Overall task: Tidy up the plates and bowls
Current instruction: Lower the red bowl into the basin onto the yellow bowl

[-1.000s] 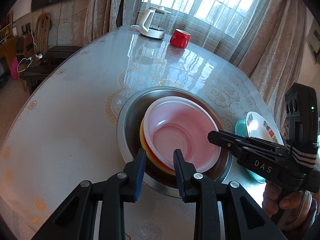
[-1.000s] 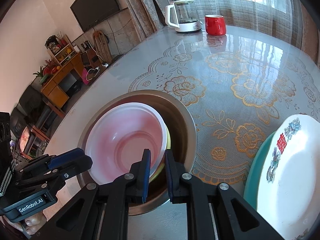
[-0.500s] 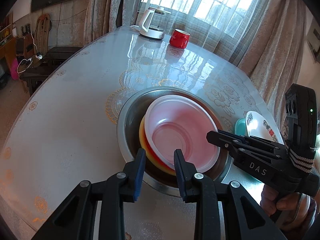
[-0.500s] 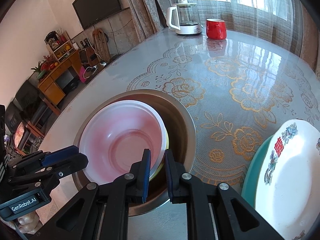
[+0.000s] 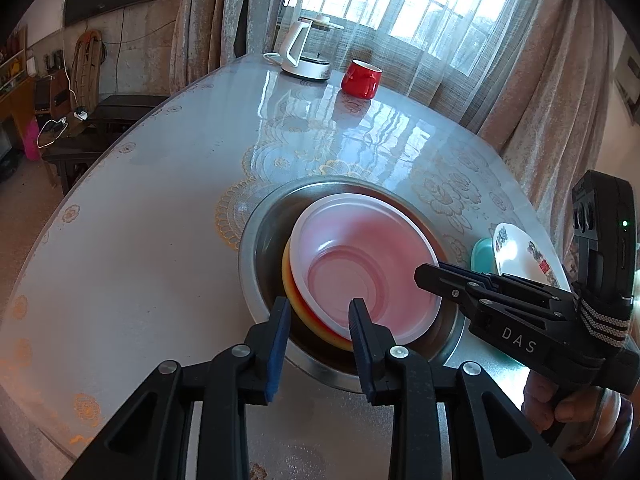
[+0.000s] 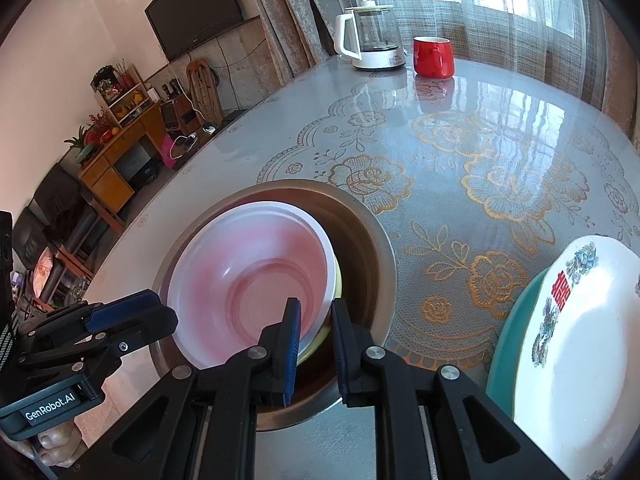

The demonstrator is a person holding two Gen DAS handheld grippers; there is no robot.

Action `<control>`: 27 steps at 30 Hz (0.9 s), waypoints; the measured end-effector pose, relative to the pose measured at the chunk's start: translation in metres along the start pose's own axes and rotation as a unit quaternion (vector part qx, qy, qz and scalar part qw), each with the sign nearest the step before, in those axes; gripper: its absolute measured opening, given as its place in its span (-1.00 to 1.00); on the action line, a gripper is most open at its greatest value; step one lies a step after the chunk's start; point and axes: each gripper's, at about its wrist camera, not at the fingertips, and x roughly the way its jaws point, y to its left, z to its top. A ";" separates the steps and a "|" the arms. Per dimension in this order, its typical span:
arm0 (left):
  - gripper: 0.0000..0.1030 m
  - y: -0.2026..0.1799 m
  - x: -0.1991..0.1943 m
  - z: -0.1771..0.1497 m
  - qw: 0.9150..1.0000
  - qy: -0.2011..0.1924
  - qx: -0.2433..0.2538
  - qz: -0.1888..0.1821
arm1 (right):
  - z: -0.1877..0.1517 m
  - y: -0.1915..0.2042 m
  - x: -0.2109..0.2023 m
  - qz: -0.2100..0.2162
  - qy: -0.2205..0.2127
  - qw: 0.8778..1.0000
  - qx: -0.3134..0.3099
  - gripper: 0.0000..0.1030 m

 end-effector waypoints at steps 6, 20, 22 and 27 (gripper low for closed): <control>-0.37 0.001 -0.006 0.000 1.000 -0.015 0.005 0.020 | 0.000 0.006 0.001 -0.012 -0.006 1.000 -0.015 -0.70; -0.34 0.000 -0.005 0.000 0.999 -0.027 0.016 0.044 | -0.004 0.008 -0.002 -0.018 -0.014 1.000 -0.014 -0.69; -0.34 0.000 -0.005 0.000 0.998 -0.028 0.017 0.045 | -0.004 0.008 -0.003 -0.016 -0.015 1.000 -0.013 -0.69; -0.34 0.001 -0.005 -0.002 0.998 -0.030 0.018 0.048 | -0.004 0.007 -0.005 -0.011 -0.018 1.000 -0.006 -0.69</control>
